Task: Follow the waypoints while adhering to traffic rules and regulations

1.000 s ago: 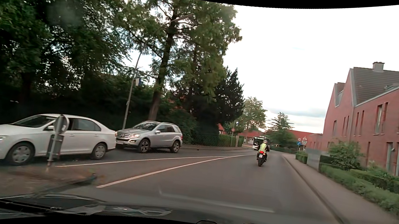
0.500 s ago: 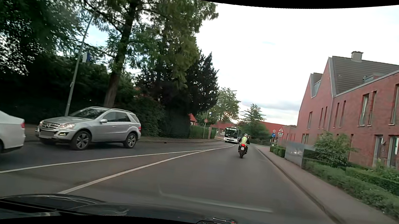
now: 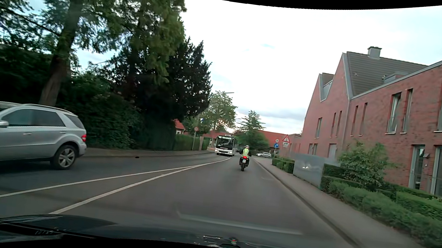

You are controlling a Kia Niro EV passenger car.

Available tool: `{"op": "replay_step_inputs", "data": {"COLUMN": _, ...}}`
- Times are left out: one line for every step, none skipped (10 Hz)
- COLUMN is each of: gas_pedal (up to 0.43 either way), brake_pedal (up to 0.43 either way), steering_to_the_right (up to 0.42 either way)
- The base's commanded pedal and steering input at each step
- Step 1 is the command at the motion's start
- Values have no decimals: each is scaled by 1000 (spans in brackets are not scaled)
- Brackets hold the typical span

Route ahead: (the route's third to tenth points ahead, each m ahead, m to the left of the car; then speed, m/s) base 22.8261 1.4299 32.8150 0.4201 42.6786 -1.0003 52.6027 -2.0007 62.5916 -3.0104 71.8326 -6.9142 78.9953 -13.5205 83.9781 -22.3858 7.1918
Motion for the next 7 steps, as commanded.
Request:
{"op": "replay_step_inputs", "data": {"gas_pedal": 240, "brake_pedal": 0, "steering_to_the_right": 97}}
{"op": "replay_step_inputs", "data": {"gas_pedal": 228, "brake_pedal": 0, "steering_to_the_right": 82}}
{"op": "replay_step_inputs", "data": {"gas_pedal": 220, "brake_pedal": 0, "steering_to_the_right": 64}}
{"op": "replay_step_inputs", "data": {"gas_pedal": 209, "brake_pedal": 0, "steering_to_the_right": 41}}
{"op": "replay_step_inputs", "data": {"gas_pedal": 197, "brake_pedal": 0, "steering_to_the_right": 25}}
{"op": "replay_step_inputs", "data": {"gas_pedal": 197, "brake_pedal": 0, "steering_to_the_right": 13}}
{"op": "replay_step_inputs", "data": {"gas_pedal": 197, "brake_pedal": 0, "steering_to_the_right": 7}}
